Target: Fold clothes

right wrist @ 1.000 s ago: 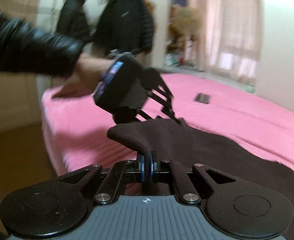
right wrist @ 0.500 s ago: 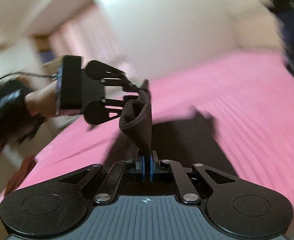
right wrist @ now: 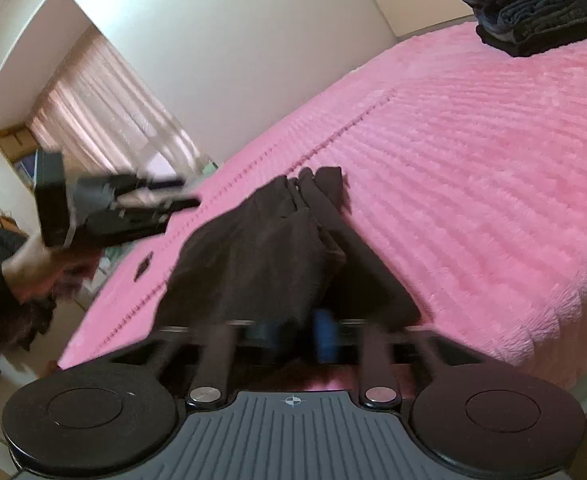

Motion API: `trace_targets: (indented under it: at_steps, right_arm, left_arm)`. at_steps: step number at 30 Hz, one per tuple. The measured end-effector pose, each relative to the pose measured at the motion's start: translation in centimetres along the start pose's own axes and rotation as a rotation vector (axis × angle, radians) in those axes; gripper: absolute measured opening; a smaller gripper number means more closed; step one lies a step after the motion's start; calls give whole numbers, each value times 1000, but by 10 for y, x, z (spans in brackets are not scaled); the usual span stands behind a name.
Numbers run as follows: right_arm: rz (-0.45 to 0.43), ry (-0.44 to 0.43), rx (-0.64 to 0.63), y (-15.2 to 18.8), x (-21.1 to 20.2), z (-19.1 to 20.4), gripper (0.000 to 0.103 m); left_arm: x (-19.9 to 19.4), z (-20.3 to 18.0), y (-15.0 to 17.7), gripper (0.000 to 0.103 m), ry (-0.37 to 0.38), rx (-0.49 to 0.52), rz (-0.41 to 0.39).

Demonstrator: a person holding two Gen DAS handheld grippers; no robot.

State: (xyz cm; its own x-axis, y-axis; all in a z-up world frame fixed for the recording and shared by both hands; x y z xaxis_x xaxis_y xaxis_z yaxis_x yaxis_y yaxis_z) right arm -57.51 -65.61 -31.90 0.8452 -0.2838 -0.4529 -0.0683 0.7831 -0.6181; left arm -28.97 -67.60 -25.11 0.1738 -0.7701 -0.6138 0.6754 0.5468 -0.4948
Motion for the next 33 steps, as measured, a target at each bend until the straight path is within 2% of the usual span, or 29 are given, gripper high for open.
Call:
trace_targets:
  at_steps: [3, 7, 8, 9, 12, 15, 19, 24, 26, 29, 33]
  right_arm:
    - [-5, -6, 50, -5, 5, -3, 63]
    - [-12, -14, 117, -11, 12, -7, 61]
    - [-14, -16, 134, -12, 14, -8, 51]
    - [-16, -18, 151, -14, 15, -9, 5]
    - [-47, -27, 154, -25, 8, -8, 2]
    - [-108, -11, 76, -32, -20, 3, 2]
    - [-43, 55, 122, -15, -13, -24, 2]
    - [-44, 75, 103, -17, -15, -26, 2]
    - [-73, 76, 72, -20, -24, -21, 2]
    - [-33, 86, 65, -15, -26, -22, 2]
    - [-27, 101, 56, -12, -37, -29, 3]
  left_arm:
    - [-18, 10, 33, 37, 33, -151, 42]
    - [-31, -8, 64, 37, 101, -229, 74]
    - [-31, -14, 68, 37, 117, -238, 81]
    - [-30, -24, 70, 37, 130, -234, 84]
    - [-31, -41, 70, 36, 144, -230, 78]
    - [-35, -50, 68, 36, 149, -231, 65]
    - [-28, -53, 64, 35, 178, -292, 49]
    - [-16, -58, 65, 36, 190, -284, 81]
    - [-19, -53, 64, 35, 181, -293, 67]
    - [-31, -33, 65, 35, 156, -347, 20]
    - [-23, -4, 77, 35, 98, -401, 53]
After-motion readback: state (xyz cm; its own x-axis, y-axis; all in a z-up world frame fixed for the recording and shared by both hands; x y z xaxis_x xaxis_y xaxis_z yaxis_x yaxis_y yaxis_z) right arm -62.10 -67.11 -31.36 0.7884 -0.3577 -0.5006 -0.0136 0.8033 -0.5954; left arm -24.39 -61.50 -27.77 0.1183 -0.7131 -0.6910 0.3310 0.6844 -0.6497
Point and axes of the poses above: each gripper's, at about its wrist camera, not at the fingertips, and x roughly the way its jaws point, z to its left, y to its underside, the point moved 5 cm from there along x, roughly the way its jaws point, and after that the axes turned 5 degrees about z, right-handed, at the moved point
